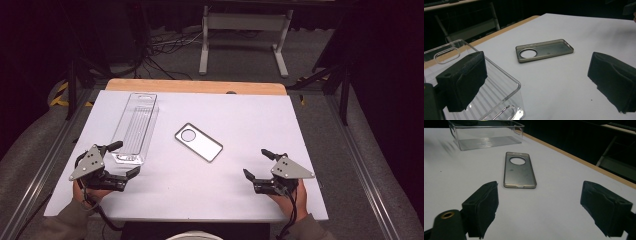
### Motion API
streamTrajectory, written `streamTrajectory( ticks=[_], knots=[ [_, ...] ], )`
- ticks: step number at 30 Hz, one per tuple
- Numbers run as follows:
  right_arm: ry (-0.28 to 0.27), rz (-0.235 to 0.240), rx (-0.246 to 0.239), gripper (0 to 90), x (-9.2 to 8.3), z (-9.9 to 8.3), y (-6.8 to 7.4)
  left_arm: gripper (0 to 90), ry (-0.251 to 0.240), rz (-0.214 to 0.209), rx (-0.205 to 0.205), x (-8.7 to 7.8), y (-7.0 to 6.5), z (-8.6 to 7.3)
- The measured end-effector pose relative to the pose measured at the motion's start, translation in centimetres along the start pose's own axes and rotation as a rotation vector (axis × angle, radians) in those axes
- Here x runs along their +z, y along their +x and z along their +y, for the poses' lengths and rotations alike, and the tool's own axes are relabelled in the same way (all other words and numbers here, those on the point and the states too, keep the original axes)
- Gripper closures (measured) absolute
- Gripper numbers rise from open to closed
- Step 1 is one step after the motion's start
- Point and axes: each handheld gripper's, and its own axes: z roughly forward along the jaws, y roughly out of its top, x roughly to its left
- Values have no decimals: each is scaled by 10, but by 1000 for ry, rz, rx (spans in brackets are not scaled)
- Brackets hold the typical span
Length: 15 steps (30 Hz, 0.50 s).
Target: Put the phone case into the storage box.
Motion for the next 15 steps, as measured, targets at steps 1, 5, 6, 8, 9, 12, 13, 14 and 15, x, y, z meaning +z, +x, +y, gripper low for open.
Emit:
streamTrajectory(
  ticks=[1, 5, 6, 8, 9, 12, 13, 14, 15],
  knots=[
    [5, 0, 0, 150, 0, -1, 0, 28, 1, 3, 2, 1, 0, 0],
    [-1, -6, -6, 151, 0, 0, 1, 28, 5, -6, 15, 2, -2, 1],
    [-4, -7, -5, 152, 0, 1, 0, 31, 6, -7, 15, 2, -3, 1],
    [-9, -8, -4, 165, 0, 3, 0, 31, 9, -13, 19, 2, -4, 1],
    [-7, -8, -4, 178, 0, 3, -1, 31, 10, -15, 24, 2, -4, 1],
    [13, -7, 3, 238, 5, 5, -4, 33, 12, -14, 31, 0, -4, 1],
    [16, -2, 7, 244, 6, 6, -6, 34, 5, -8, 31, 0, -4, 0],
    [16, -2, 7, 244, 6, 6, -6, 34, 5, -8, 31, 0, -4, 0],
    [19, 0, 7, 276, 10, 11, -10, 36, 4, -6, 24, 0, -4, 0]
  ],
)
